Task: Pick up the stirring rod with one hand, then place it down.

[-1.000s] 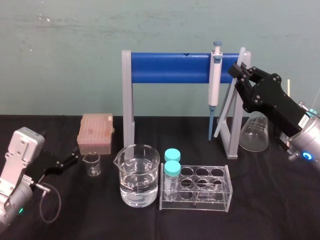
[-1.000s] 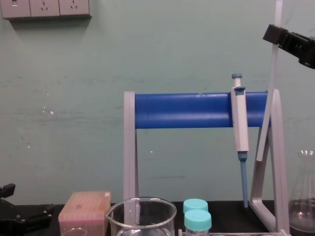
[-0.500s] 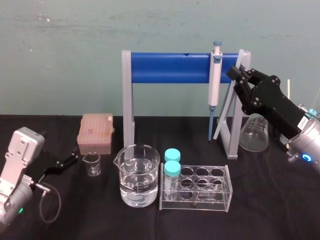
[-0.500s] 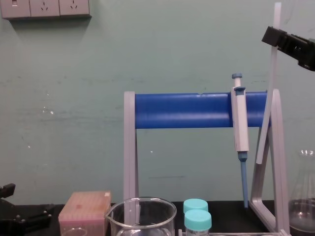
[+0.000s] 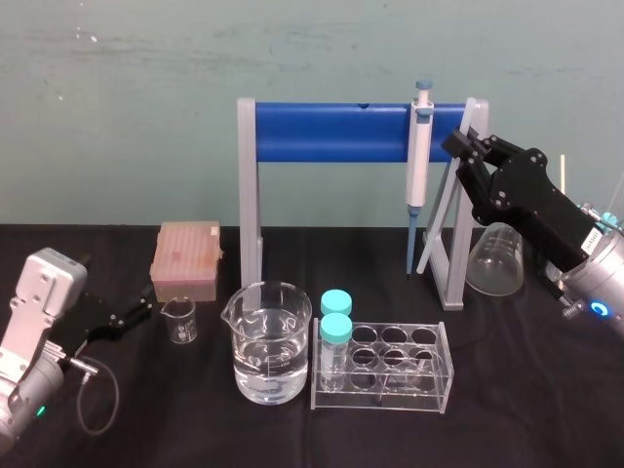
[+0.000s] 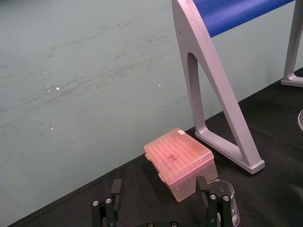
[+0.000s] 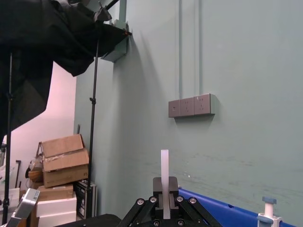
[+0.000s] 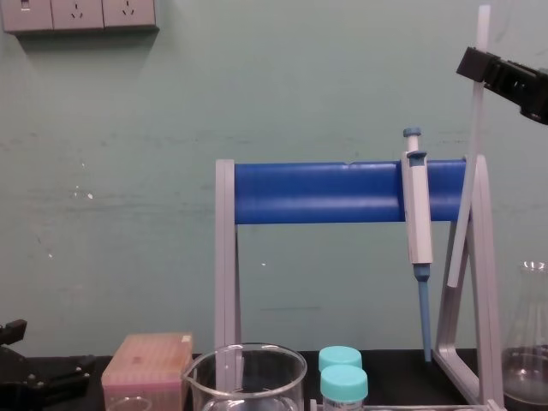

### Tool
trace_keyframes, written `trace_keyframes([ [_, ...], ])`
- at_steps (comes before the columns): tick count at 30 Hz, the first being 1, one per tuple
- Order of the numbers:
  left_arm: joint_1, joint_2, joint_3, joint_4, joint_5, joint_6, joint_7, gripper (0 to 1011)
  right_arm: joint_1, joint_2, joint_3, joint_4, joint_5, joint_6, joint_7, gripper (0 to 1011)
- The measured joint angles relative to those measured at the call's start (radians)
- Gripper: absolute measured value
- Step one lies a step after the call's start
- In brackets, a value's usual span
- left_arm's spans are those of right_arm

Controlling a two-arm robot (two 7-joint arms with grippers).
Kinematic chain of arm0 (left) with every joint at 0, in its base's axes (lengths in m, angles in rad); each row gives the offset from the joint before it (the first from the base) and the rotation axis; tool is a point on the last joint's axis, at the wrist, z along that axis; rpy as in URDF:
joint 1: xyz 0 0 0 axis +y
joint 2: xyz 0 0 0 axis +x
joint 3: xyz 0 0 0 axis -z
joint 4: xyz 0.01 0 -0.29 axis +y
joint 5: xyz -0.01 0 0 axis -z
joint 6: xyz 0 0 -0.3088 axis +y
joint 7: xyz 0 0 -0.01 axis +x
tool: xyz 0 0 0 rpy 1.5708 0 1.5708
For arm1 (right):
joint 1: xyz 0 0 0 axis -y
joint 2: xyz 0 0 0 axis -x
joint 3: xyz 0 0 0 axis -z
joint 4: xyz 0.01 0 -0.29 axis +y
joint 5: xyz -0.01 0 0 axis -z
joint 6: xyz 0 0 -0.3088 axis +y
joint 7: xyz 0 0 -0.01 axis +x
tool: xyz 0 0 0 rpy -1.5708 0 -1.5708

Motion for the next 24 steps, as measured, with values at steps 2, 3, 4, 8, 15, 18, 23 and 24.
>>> trace_keyframes([
  [2,0.000,0.000,0.000,0.000,0.000,0.000,0.000,1000,0.000,0.000,0.000,0.000,0.000,0.000,0.000,67],
  [3,0.000,0.000,0.000,0.000,0.000,0.000,0.000,1000,0.000,0.001,0.000,0.000,0.000,0.000,0.000,67],
  [4,0.000,0.000,0.000,0.000,0.000,0.000,0.000,1000,0.000,0.001,0.000,0.000,0.000,0.000,0.000,67],
  [8,0.000,0.000,0.000,0.000,0.000,0.000,0.000,1000,0.002,0.001,-0.002,0.003,0.000,0.000,0.000,67],
  [15,0.000,0.000,0.000,0.000,0.000,0.000,0.000,1000,-0.001,0.011,-0.021,0.021,-0.004,0.010,0.020,67],
  [18,0.000,0.000,0.000,0.000,0.000,0.000,0.000,1000,-0.010,0.020,-0.041,0.030,-0.014,0.022,0.029,67],
  [23,0.000,0.000,0.000,0.000,0.000,0.000,0.000,1000,-0.020,0.025,-0.060,0.042,-0.028,0.030,0.033,67],
  [24,0.000,0.000,0.000,0.000,0.000,0.000,0.000,1000,-0.022,0.026,-0.063,0.044,-0.031,0.030,0.034,67],
])
